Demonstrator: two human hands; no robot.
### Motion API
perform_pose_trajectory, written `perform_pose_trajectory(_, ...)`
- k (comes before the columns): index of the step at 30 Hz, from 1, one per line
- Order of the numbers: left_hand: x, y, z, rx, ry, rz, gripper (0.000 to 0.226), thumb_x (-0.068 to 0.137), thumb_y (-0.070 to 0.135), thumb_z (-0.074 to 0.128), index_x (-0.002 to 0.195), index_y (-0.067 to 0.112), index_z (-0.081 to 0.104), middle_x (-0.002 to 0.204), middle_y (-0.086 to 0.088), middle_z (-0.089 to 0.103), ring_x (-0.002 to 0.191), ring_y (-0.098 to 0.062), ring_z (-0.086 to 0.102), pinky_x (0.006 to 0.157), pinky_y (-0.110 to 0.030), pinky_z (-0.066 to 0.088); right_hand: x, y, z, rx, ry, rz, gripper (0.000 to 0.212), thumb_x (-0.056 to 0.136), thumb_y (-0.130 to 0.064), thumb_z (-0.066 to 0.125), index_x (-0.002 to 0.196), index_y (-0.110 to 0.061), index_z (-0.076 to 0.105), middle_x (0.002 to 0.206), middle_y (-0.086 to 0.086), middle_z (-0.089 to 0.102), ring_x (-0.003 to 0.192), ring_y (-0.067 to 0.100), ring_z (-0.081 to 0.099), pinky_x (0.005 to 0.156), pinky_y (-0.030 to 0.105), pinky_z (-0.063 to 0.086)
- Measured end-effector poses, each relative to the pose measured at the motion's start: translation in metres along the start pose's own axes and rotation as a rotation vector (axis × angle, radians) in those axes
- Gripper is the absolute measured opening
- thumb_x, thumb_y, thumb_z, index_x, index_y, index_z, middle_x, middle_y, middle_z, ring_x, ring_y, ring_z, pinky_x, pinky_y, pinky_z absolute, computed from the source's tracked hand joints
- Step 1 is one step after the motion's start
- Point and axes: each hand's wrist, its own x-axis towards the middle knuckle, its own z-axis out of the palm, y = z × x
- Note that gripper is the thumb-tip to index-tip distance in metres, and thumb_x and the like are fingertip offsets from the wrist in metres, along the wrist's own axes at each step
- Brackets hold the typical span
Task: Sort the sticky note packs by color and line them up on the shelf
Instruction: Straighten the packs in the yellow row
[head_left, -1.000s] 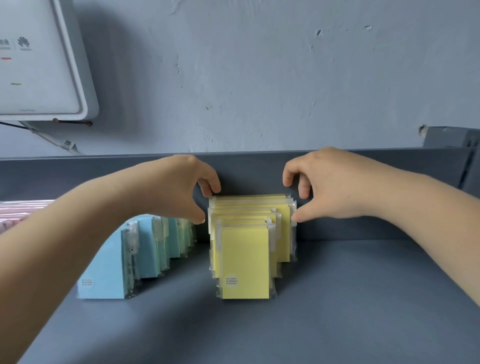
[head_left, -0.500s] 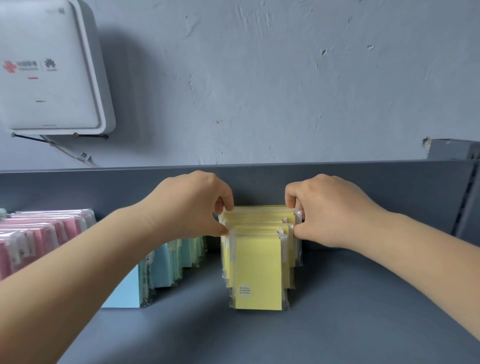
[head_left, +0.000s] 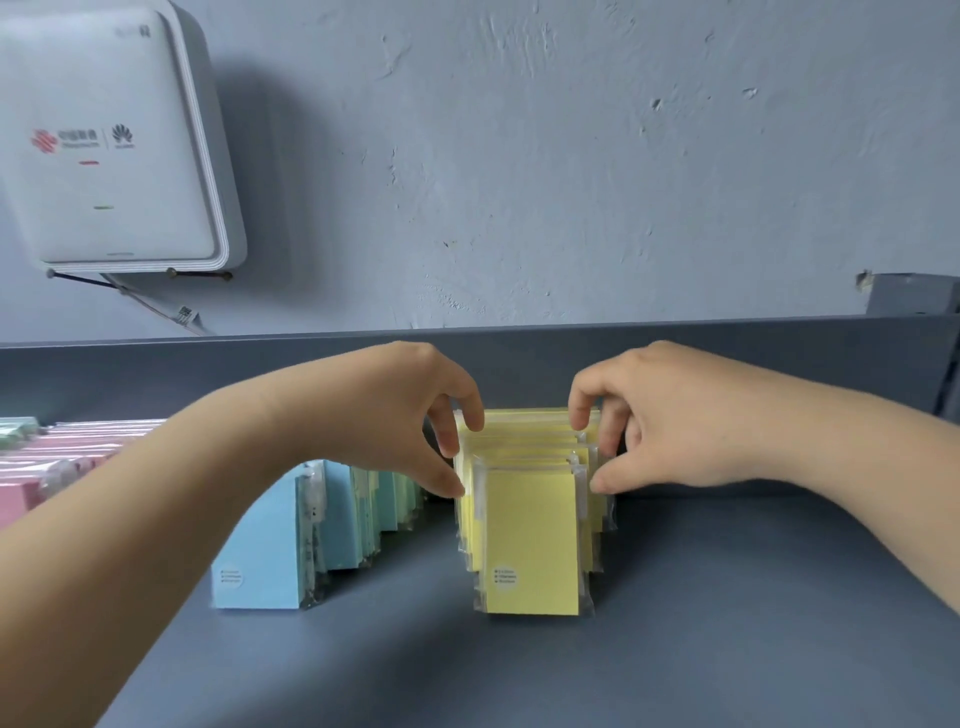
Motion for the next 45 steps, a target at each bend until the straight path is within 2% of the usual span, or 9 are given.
perform_pose_trajectory(6,0.005,0.004,0.013,0.052,0.05,-0.031,0.037,0.071,0.046,0.073,0.103,0.04,0.056,0.084,0.021,0.066,0.061,0.004,0.052,0.06,-0.022,0.044,0.007,0.003,0.01,0.009,0.036,0.012,0.032,0.069,-0.033,0.076,0.094,-0.034,0.055,0.078,-0.014,0.067,0.061,-0.007,0.054,0.066,0.024,0.052)
perform_pose_trajectory(16,0.005,0.009,0.016,0.158,0.112,-0.015,0.029,0.074,0.046,0.069,0.098,0.036,0.056,0.085,0.018,0.064,0.067,0.002,0.051,0.055,-0.021,0.037,0.011,0.003,0.02,0.013,0.141,0.003,0.021,0.073,-0.028,0.073,0.085,-0.032,0.056,0.072,-0.014,0.06,0.062,-0.003,0.053,0.065,0.026,0.052)
perform_pose_trajectory(24,0.002,0.011,0.014,0.231,0.129,-0.026,0.025,0.073,0.049,0.068,0.088,0.034,0.054,0.084,0.017,0.064,0.063,0.004,0.047,0.053,-0.02,0.033,0.01,0.0,0.023,-0.114,0.208,-0.042,0.019,0.08,-0.031,0.066,0.082,-0.036,0.047,0.076,-0.015,0.058,0.07,0.002,0.048,0.063,0.023,0.043)
perform_pose_trajectory(27,0.001,0.012,0.013,0.239,0.128,-0.018,0.026,0.073,0.05,0.068,0.087,0.034,0.053,0.084,0.017,0.063,0.065,0.003,0.048,0.054,-0.019,0.035,0.009,-0.001,0.02,-0.141,0.166,-0.063,0.019,0.081,-0.032,0.065,0.085,-0.036,0.047,0.08,-0.014,0.06,0.07,0.001,0.049,0.063,0.022,0.042)
perform_pose_trajectory(31,-0.004,0.012,0.01,0.235,0.102,-0.005,0.023,0.074,0.047,0.067,0.088,0.037,0.051,0.088,0.019,0.061,0.064,0.005,0.047,0.056,-0.017,0.037,0.004,0.0,0.01,-0.095,0.071,-0.067,0.022,0.078,-0.029,0.067,0.097,-0.036,0.057,0.084,-0.019,0.059,0.06,-0.007,0.047,0.062,0.018,0.044)
perform_pose_trajectory(37,-0.015,0.013,-0.008,0.127,0.074,0.035,0.031,0.069,0.05,0.071,0.093,0.042,0.053,0.085,0.025,0.06,0.066,0.008,0.051,0.054,-0.014,0.037,-0.006,-0.003,-0.009,-0.038,0.101,-0.132,0.019,0.076,-0.038,0.066,0.093,-0.038,0.056,0.081,-0.021,0.057,0.074,-0.016,0.048,0.06,0.014,0.043)
perform_pose_trajectory(41,-0.019,0.025,-0.006,0.141,0.06,0.09,0.041,0.064,0.062,0.068,0.097,0.047,0.049,0.09,0.028,0.055,0.07,0.008,0.05,0.053,-0.014,0.033,-0.018,-0.017,-0.01,-0.058,0.03,-0.187,0.032,0.07,-0.053,0.068,0.096,-0.038,0.055,0.078,-0.026,0.056,0.073,-0.011,0.051,0.053,0.011,0.041)
perform_pose_trajectory(43,-0.018,0.029,-0.001,0.21,0.066,0.104,0.046,0.065,0.064,0.066,0.103,0.046,0.047,0.093,0.027,0.054,0.068,0.006,0.05,0.055,-0.013,0.034,-0.019,-0.023,-0.005,-0.168,0.002,-0.203,0.04,0.068,-0.058,0.067,0.099,-0.036,0.053,0.08,-0.017,0.055,0.069,-0.001,0.052,0.05,0.014,0.038)
perform_pose_trajectory(45,-0.017,0.03,0.003,0.258,0.069,0.104,0.045,0.067,0.064,0.065,0.103,0.045,0.046,0.095,0.025,0.054,0.064,0.008,0.047,0.054,-0.012,0.031,-0.019,-0.025,0.0,-0.248,-0.002,-0.212,0.043,0.069,-0.059,0.067,0.1,-0.036,0.051,0.087,-0.012,0.056,0.07,0.002,0.049,0.053,0.016,0.035)
